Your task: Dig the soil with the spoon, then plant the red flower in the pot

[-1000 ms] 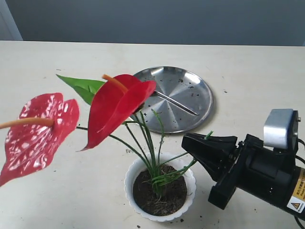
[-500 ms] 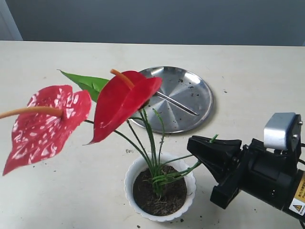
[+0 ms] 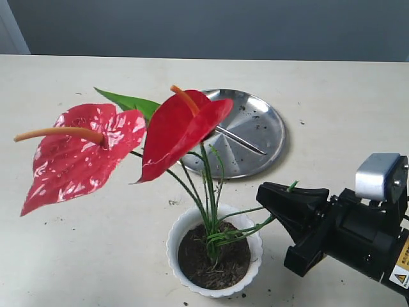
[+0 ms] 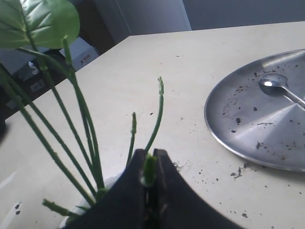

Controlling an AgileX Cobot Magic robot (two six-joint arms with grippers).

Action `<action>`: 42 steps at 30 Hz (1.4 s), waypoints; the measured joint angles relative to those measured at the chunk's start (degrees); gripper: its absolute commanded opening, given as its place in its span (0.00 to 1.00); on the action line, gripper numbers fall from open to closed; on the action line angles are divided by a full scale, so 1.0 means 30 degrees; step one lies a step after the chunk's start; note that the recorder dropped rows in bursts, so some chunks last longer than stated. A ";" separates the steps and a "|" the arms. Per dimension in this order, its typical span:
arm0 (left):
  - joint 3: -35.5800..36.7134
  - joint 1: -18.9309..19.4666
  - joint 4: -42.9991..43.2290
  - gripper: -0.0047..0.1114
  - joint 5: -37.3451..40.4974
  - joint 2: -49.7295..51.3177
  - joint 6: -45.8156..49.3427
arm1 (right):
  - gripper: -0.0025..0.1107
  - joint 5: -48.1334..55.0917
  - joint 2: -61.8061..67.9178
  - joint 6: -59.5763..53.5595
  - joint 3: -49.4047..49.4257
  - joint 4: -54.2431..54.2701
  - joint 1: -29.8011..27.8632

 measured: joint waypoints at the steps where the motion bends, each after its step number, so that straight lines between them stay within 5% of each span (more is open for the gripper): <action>1: 0.0000 0.0000 0.0000 0.04 0.0000 0.0000 0.0000 | 0.02 0.0000 0.0000 0.0000 0.0000 0.0000 0.0000; 42: 0.0000 0.0000 0.0000 0.04 0.0000 0.0000 0.0000 | 0.02 0.2814 0.0000 0.0034 0.0133 0.0375 0.0000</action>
